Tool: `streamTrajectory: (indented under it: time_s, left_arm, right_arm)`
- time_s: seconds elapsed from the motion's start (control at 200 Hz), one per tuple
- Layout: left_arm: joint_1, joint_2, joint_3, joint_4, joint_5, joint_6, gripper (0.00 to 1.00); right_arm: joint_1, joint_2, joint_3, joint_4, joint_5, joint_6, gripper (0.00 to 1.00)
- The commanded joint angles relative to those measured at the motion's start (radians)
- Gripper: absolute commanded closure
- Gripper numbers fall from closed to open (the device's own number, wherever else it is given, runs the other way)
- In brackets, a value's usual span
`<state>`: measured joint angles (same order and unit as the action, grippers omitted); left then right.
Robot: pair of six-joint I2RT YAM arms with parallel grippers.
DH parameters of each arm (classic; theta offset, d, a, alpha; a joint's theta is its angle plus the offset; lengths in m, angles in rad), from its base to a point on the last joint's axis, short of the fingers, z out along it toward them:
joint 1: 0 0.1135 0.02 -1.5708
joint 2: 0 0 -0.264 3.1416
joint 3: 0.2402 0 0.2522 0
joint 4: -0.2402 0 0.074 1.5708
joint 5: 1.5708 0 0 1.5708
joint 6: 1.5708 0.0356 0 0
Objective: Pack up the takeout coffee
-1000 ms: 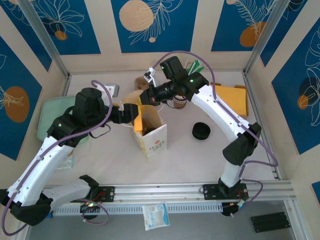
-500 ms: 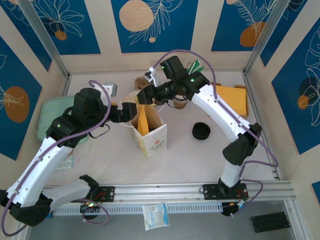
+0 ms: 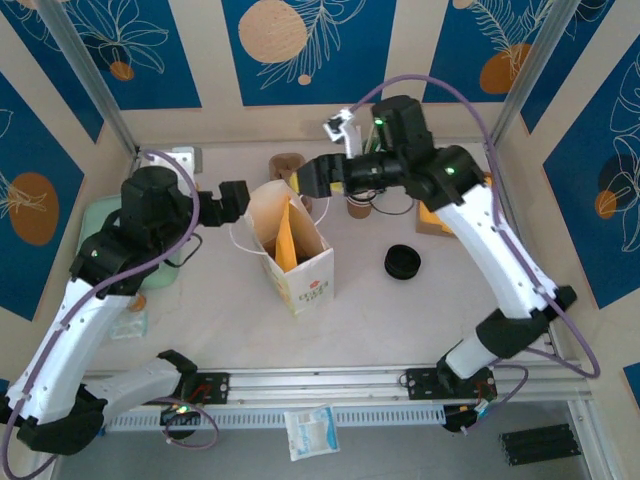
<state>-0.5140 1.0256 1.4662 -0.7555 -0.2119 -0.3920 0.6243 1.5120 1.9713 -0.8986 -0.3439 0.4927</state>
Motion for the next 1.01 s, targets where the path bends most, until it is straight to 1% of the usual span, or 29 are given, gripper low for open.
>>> streamTrajectory:
  time_s: [0.0, 0.03, 0.04, 0.155, 0.225, 0.275, 0.305, 0.425, 0.53, 0.635, 0.755, 0.85, 1.0]
  left_arm:
    - [0.064, 0.028, 0.04, -0.006, -0.061, 0.081, 0.01]
    - [0.088, 0.032, 0.039, 0.001, -0.063, 0.092, 0.01]
    - [0.097, 0.033, 0.037, 0.005, -0.063, 0.095, 0.01]
    - [0.2, 0.029, -0.01, 0.052, -0.061, 0.123, 0.01]
    - [0.255, 0.006, -0.072, 0.114, -0.071, 0.142, 0.01]
    - [0.288, -0.018, -0.139, 0.176, -0.076, 0.16, 0.01]
    - [0.31, -0.033, -0.177, 0.214, -0.081, 0.17, 0.01]
    - [0.371, -0.084, -0.334, 0.348, -0.103, 0.21, 0.01]
    - [0.393, -0.118, -0.468, 0.457, -0.114, 0.263, 0.01]
    - [0.397, -0.139, -0.609, 0.571, -0.112, 0.319, 0.01]
    - [0.398, -0.123, -0.764, 0.735, -0.107, 0.354, 0.01]
    - [0.397, -0.056, -0.865, 0.86, -0.11, 0.354, 0.01]
    - [0.399, 0.084, -1.007, 1.137, -0.111, 0.361, 0.01]
  right_arm:
    - [-0.068, -0.102, -0.104, 0.023, 0.072, -0.019, 0.05]
    - [-0.092, -0.136, -0.143, 0.038, 0.082, -0.017, 0.03]
    - [-0.102, -0.145, -0.157, 0.043, 0.09, -0.017, 0.0]
    - [-0.216, -0.262, -0.32, 0.101, 0.182, -0.017, 0.01]
    - [-0.287, -0.325, -0.43, 0.145, 0.268, -0.024, 0.01]
    - [-0.332, -0.359, -0.501, 0.167, 0.363, -0.025, 0.01]
    - [-0.365, -0.373, -0.542, 0.181, 0.399, -0.026, 0.01]
    - [-0.489, -0.415, -0.73, 0.29, 0.507, -0.011, 0.01]
    - [-0.586, -0.43, -0.886, 0.425, 0.535, 0.016, 0.01]
    - [-0.619, -0.426, -1.032, 0.587, 0.601, 0.031, 0.01]
    - [-0.618, -0.404, -1.177, 0.785, 0.657, -0.036, 0.01]
    - [-0.609, -0.362, -1.265, 0.936, 0.681, -0.114, 0.01]
    - [-0.586, -0.27, -1.362, 1.132, 0.747, -0.223, 0.01]
